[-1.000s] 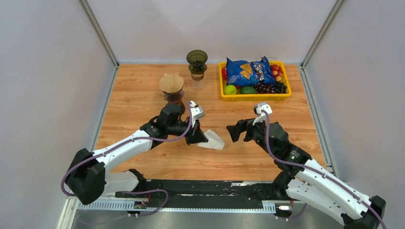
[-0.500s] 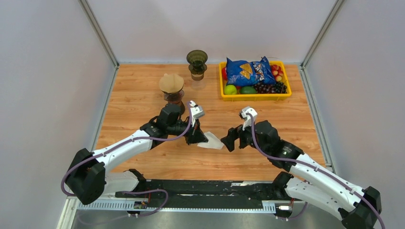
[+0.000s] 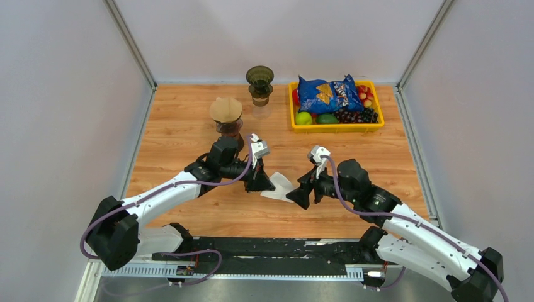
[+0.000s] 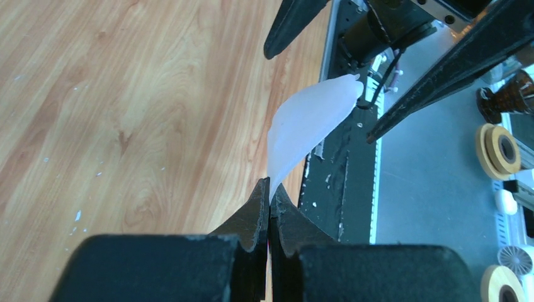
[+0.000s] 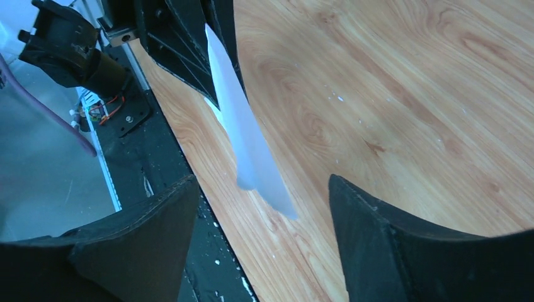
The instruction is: Place the coffee filter in the dripper
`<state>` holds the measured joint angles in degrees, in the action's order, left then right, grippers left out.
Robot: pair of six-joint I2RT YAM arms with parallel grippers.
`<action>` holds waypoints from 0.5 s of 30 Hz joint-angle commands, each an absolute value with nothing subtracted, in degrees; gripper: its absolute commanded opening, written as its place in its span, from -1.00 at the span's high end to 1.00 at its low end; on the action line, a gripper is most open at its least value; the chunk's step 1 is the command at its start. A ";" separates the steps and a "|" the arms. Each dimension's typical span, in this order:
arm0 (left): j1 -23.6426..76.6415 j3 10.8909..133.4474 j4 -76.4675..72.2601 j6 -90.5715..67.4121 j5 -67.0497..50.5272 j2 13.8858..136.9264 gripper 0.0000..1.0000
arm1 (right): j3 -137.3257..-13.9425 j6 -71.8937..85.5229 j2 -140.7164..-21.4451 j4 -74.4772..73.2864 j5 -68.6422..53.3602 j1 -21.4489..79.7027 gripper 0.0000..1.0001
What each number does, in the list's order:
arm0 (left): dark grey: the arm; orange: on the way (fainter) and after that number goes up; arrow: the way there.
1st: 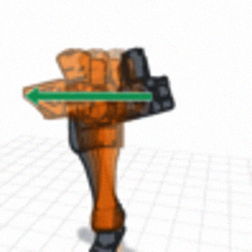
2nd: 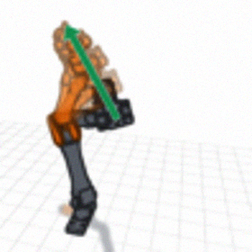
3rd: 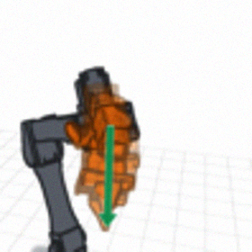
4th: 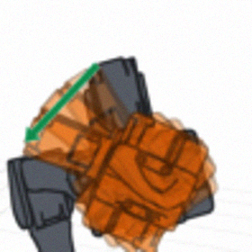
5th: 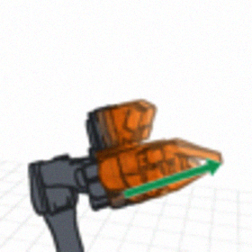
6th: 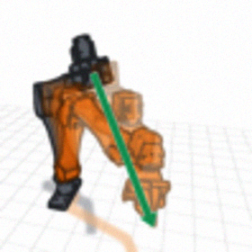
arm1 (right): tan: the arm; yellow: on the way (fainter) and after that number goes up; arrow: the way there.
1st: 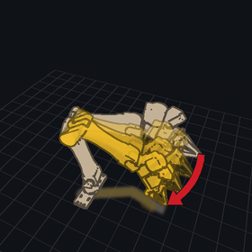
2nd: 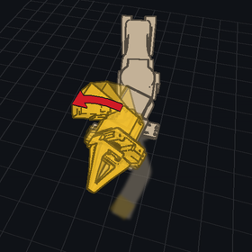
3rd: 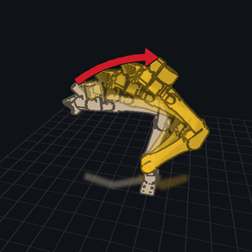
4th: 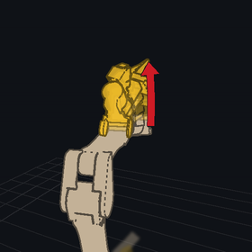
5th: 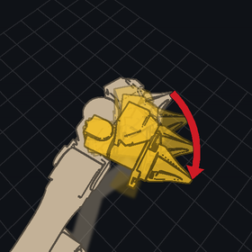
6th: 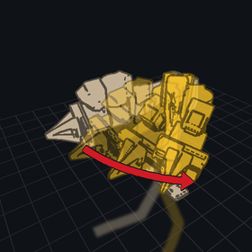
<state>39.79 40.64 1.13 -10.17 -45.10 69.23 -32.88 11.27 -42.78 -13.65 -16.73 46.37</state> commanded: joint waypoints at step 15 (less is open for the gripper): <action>40.08 39.59 -0.72 -8.60 -52.71 68.29 -0.27 | -36.25 14.92 -48.77 -2.64 -23.53 46.47 1.00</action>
<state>39.79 39.77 1.45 -8.75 -52.40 69.23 -33.67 11.86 -49.43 -7.09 -23.09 46.37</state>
